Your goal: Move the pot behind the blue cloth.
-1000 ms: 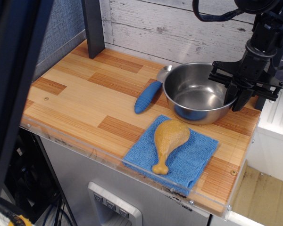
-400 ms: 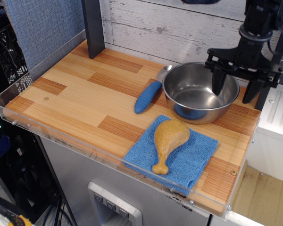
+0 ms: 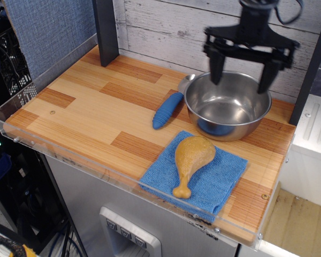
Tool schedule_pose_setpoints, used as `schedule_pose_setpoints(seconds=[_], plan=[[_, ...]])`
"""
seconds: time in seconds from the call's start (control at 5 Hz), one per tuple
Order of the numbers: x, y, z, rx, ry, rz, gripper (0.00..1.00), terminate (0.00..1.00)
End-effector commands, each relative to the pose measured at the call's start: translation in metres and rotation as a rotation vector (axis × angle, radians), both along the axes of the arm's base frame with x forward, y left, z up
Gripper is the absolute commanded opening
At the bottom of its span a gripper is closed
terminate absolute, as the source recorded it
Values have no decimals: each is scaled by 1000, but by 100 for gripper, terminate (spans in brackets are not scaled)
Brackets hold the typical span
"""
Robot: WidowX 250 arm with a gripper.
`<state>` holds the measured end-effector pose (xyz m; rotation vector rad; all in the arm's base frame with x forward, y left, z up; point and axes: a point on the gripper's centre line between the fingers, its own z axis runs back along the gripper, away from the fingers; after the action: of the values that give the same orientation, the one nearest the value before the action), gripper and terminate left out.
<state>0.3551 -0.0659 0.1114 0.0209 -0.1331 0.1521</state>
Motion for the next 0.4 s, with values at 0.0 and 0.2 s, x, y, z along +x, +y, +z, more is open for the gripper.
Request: schedule_pose_setpoints(seconds=[0.0,0.2], plan=[[-25,55,38,-37,-2,-1,100,0],[-31,87,50,-50,-12,-19,100,0]])
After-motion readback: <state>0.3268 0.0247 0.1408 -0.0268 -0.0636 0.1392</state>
